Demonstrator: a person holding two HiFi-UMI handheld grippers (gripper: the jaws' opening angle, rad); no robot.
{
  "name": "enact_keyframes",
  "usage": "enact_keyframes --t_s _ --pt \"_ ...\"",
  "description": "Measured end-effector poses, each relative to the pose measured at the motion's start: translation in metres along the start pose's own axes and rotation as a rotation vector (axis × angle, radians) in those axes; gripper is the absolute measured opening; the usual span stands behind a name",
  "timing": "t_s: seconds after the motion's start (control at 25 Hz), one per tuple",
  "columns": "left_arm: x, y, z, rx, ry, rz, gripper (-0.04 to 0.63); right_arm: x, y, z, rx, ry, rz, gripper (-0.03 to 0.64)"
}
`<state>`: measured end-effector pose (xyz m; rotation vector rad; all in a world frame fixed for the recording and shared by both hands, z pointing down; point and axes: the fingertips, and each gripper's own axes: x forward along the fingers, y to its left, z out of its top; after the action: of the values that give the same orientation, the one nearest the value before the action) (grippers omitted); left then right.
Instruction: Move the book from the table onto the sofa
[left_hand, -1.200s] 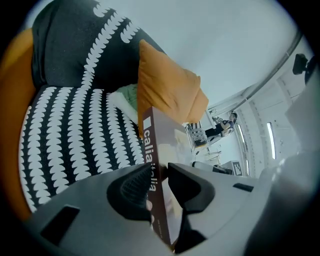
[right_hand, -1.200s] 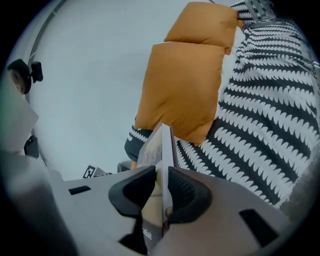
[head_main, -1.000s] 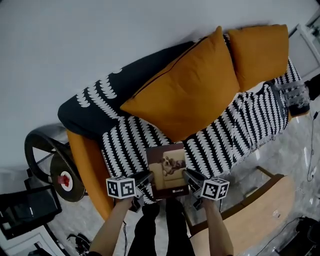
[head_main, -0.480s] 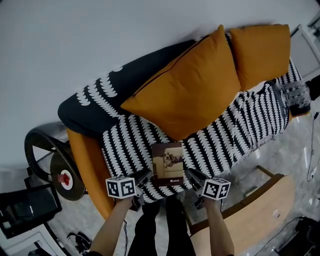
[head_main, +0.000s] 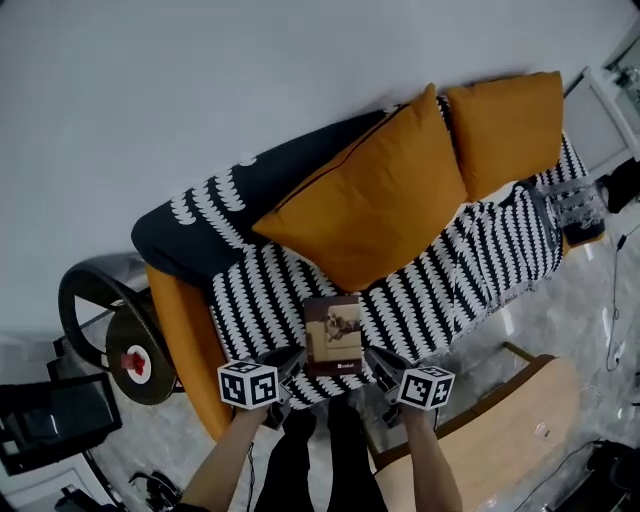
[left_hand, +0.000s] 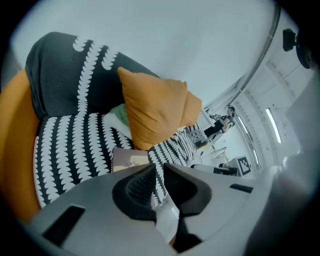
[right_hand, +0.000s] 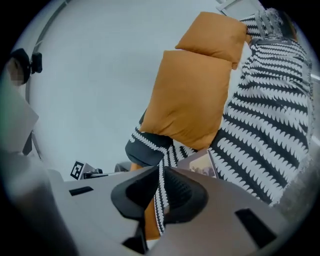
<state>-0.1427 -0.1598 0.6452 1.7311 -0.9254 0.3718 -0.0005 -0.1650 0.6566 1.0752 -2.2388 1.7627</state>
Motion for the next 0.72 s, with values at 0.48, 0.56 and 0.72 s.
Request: enact_keyframes --t_s 0.48,0.56,0.72 --pt "-0.061 -0.075 0.019 0.133 -0.075 -0.007 0.015 -0.049 0.084 0.009 -0.113 -0.038 0.025 0.023" --pt "-0.072 -0.094 0.023 0.166 -0.086 -0.014 0.015 -0.058 0.101 0.010 -0.143 -0.047 0.032 0.023" --pt "-0.094 -0.136 0.033 0.251 -0.128 -0.032 0.015 -0.081 0.139 0.015 -0.219 -0.090 0.053 0.023"
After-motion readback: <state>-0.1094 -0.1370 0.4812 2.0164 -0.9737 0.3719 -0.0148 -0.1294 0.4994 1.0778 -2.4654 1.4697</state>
